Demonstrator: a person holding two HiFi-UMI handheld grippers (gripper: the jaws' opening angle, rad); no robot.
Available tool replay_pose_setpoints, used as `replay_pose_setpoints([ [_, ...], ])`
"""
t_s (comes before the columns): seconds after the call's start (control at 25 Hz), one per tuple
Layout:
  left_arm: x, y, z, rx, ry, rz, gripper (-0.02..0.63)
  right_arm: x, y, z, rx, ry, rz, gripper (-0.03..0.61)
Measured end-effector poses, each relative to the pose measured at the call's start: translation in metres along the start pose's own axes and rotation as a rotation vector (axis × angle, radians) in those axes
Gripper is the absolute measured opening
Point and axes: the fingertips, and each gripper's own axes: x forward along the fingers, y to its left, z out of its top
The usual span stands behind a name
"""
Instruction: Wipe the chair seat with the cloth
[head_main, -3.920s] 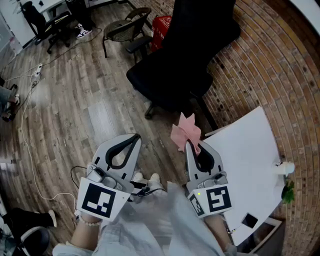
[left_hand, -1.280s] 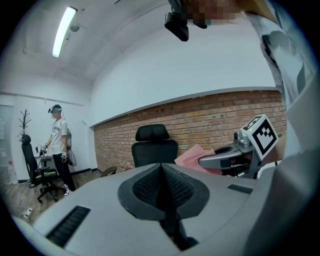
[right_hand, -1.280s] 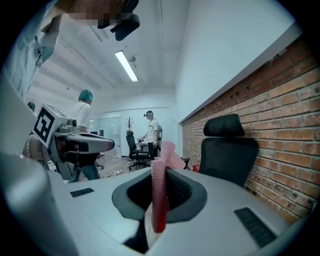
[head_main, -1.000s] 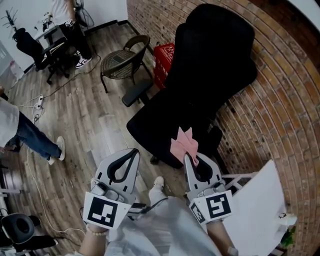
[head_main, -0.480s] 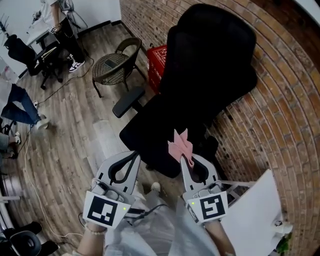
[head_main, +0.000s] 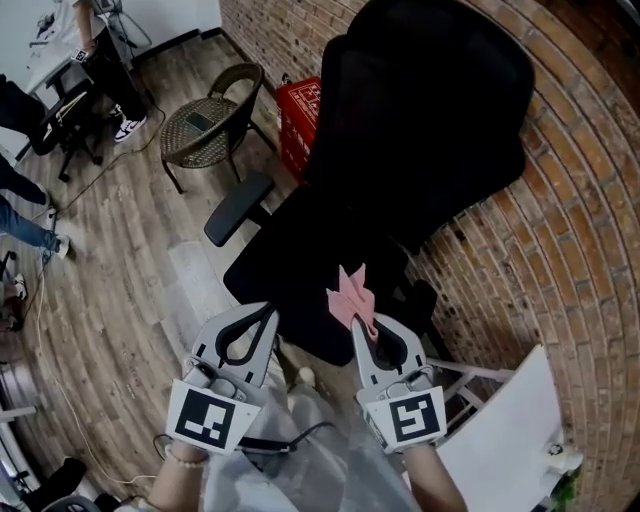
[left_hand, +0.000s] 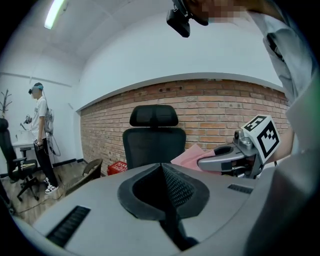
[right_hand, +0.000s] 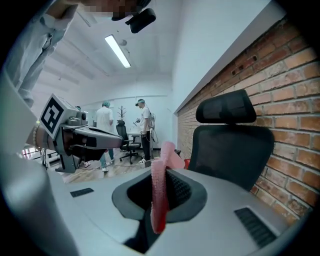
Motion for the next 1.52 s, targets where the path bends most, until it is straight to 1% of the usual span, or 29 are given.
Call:
replay_pose_setpoints([
  [0.08, 0.013, 0.011, -0.013, 0.012, 0.016, -0.011, 0.018, 0.017, -0.005, -0.010, 0.010, 0.007, -0.012, 0.055],
  [0.16, 0.023, 0.021, -0.028, 0.006, 0.039, -0.014, 0.018, 0.033, -0.007, -0.019, 0.017, 0.016, -0.017, 0.055],
  [0.28, 0.044, 0.046, -0.045, 0.026, 0.069, -0.032, 0.018, 0.069, -0.009, -0.023, 0.012, 0.021, -0.022, 0.055],
  [0.36, 0.060, 0.066, -0.056, 0.041, 0.074, -0.043, 0.018, 0.097, -0.013, -0.025, 0.004, 0.016, -0.030, 0.055],
  [0.44, 0.076, 0.082, -0.071, 0.037, 0.079, -0.050, 0.018, 0.120, -0.018, -0.037, -0.001, 0.037, -0.036, 0.055],
  [0.56, 0.102, 0.097, -0.094, 0.048, 0.081, -0.060, 0.018, 0.152, -0.032, -0.061, 0.003, 0.071, -0.054, 0.055],
  [0.72, 0.142, 0.111, -0.128, 0.027, 0.086, -0.080, 0.018, 0.193, -0.054, -0.096, 0.006, 0.096, -0.082, 0.055],
  [0.88, 0.175, 0.118, -0.159, 0.028, 0.102, -0.130, 0.018, 0.223, -0.074, -0.122, -0.015, 0.129, -0.110, 0.055],
  [0.96, 0.191, 0.121, -0.177, 0.028, 0.107, -0.147, 0.018, 0.232, -0.088, -0.139, -0.005, 0.140, -0.132, 0.055],
  [1.2, 0.238, 0.139, -0.230, 0.047, 0.129, -0.145, 0.018, 0.261, -0.132, -0.199, 0.009, 0.188, -0.196, 0.054],
  [1.32, 0.258, 0.142, -0.251, 0.020, 0.147, -0.143, 0.018, 0.269, -0.150, -0.228, 0.009, 0.224, -0.216, 0.054],
  [1.4, 0.272, 0.145, -0.264, -0.001, 0.155, -0.141, 0.018, 0.277, -0.166, -0.246, 0.017, 0.238, -0.245, 0.054],
  [1.52, 0.293, 0.150, -0.279, -0.001, 0.150, -0.151, 0.018, 0.289, -0.190, -0.275, 0.044, 0.269, -0.324, 0.054],
])
